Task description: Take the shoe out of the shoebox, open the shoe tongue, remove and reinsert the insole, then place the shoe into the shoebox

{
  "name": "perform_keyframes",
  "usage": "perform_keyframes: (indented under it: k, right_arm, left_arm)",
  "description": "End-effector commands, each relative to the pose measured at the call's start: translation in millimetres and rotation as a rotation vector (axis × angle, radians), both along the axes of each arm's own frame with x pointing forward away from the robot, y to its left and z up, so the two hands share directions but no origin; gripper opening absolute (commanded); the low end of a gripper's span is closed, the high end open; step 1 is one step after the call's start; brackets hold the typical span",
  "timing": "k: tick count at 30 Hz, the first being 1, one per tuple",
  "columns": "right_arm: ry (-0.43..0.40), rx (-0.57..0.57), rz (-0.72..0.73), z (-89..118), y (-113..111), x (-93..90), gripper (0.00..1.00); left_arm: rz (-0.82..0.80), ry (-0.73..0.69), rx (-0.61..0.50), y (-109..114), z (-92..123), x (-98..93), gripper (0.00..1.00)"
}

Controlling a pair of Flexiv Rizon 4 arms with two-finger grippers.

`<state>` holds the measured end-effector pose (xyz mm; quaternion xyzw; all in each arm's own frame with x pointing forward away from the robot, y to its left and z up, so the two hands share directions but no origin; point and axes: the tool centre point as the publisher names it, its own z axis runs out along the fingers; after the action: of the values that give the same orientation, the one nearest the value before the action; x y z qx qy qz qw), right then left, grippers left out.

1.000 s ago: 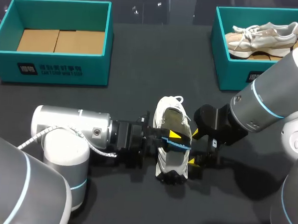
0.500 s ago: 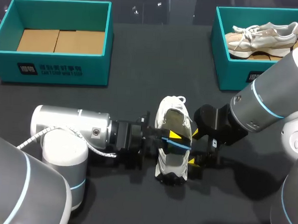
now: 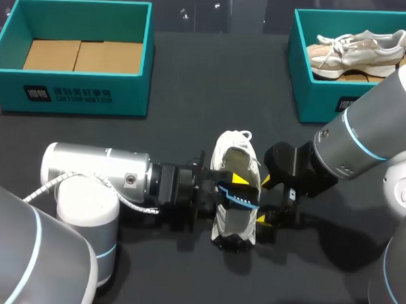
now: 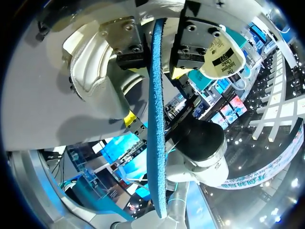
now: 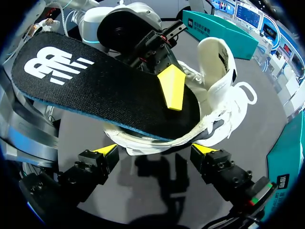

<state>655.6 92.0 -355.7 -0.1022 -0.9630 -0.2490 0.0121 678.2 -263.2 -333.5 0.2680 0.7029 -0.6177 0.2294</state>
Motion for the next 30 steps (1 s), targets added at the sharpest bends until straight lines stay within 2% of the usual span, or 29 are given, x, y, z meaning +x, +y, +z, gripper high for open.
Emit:
perform_keyframes:
  k: [1, 25, 30]
  right_arm:
    - [-0.003, -0.002, -0.002, -1, 0, -1.2, 1.0]
    - [-0.003, -0.002, -0.002, -1, 0, -1.2, 1.0]
    - [-0.003, -0.002, -0.002, -1, 0, -1.2, 1.0]
  left_arm:
    - [0.008, -0.006, 0.0, 2, 5, -4.1, 0.25]
    - [0.025, -0.061, 0.023, -2, 26, -20.6, 0.26]
    - [0.021, -0.073, 0.032, -4, 27, -22.9, 0.18]
